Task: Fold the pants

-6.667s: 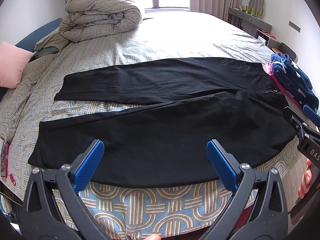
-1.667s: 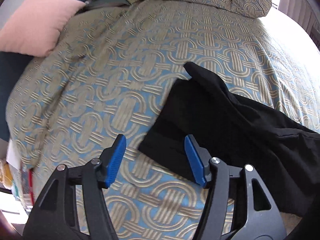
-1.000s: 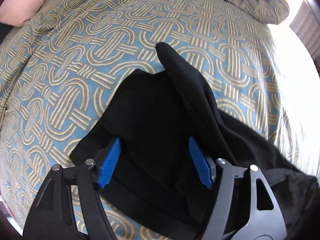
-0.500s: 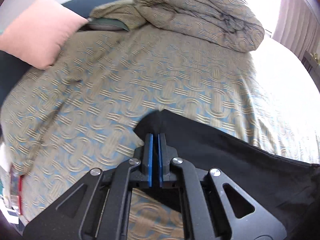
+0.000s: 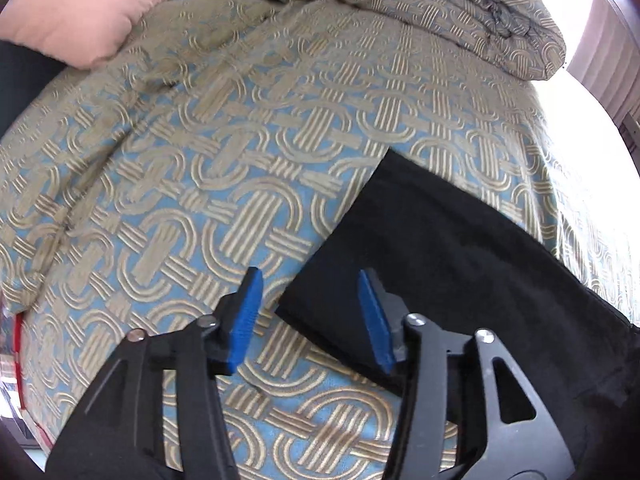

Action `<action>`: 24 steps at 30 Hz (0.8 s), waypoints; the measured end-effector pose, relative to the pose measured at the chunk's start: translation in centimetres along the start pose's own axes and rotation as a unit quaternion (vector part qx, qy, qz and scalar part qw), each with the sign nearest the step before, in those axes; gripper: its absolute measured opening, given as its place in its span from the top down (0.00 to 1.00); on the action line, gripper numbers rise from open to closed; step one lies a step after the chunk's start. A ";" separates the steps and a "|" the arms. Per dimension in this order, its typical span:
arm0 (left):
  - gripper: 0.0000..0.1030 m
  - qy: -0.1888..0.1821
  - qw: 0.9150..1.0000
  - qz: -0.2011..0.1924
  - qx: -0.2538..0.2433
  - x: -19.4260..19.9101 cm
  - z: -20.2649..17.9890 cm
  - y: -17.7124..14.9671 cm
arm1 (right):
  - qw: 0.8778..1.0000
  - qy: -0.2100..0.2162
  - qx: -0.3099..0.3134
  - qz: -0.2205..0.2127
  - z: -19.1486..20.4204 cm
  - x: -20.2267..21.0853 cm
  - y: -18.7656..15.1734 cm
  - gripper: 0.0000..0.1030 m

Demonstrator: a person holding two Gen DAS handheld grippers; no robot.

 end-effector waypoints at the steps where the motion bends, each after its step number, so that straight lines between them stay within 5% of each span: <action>1: 0.48 0.000 1.000 -0.001 0.000 -0.4 0.0 -0.1 | 0.999 0.027 0.029 0.003 2.5 0.2 -0.6 0.38; 5: 0.39 -0.011 0.999 0.034 0.014 -2.6 0.2 -1.1 | 0.991 0.097 0.084 0.022 9.4 0.4 -3.6 0.38; 9: 0.28 -0.042 0.997 0.042 0.056 -3.9 0.4 -1.2 | 0.986 0.131 0.089 0.058 11.9 0.0 -7.0 0.38; 10: 0.33 -0.044 0.997 0.041 0.057 -3.9 0.2 -1.2 | 0.986 0.127 0.086 0.067 12.0 -0.3 -7.7 0.38; 11: 0.72 -0.058 0.996 0.036 0.049 -3.7 -0.2 -1.0 | 0.987 0.120 0.079 0.074 11.7 -0.4 -8.4 0.38; 12: 0.81 -0.067 0.996 0.033 0.039 -3.3 -0.6 -0.9 | 0.988 0.114 0.066 0.078 11.3 -0.4 -9.0 0.38; 17: 0.80 -0.075 0.994 -0.072 0.015 2.7 -0.2 0.2 | 0.991 0.100 -0.020 0.085 7.6 1.0 -11.3 0.38; 18: 0.78 -0.067 0.995 -0.070 0.016 2.6 0.2 0.4 | 0.991 0.098 -0.037 0.085 6.8 1.2 -11.6 0.38; 21: 0.84 0.050 0.996 -0.061 0.048 1.1 3.3 0.8 | 0.987 0.104 -0.085 0.091 4.8 1.4 -12.9 0.37; 22: 0.84 0.051 0.996 -0.055 0.057 0.9 4.2 0.5 | 0.985 0.107 -0.098 0.094 4.4 1.5 -13.3 0.37; 24: 0.79 -0.006 0.995 -0.031 0.095 1.0 5.8 -0.9 | 0.982 0.115 -0.116 0.093 3.8 1.7 -14.0 0.37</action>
Point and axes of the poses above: each gripper's, at about its wrist camera, not at the fingertips, and x roughly against the way its jaws point, z to its left, y to its top, the point moved 3 cm from there along -x, roughly the way its jaws point, and after that the axes turned 9 degrees about y, right-handed, at the moved point
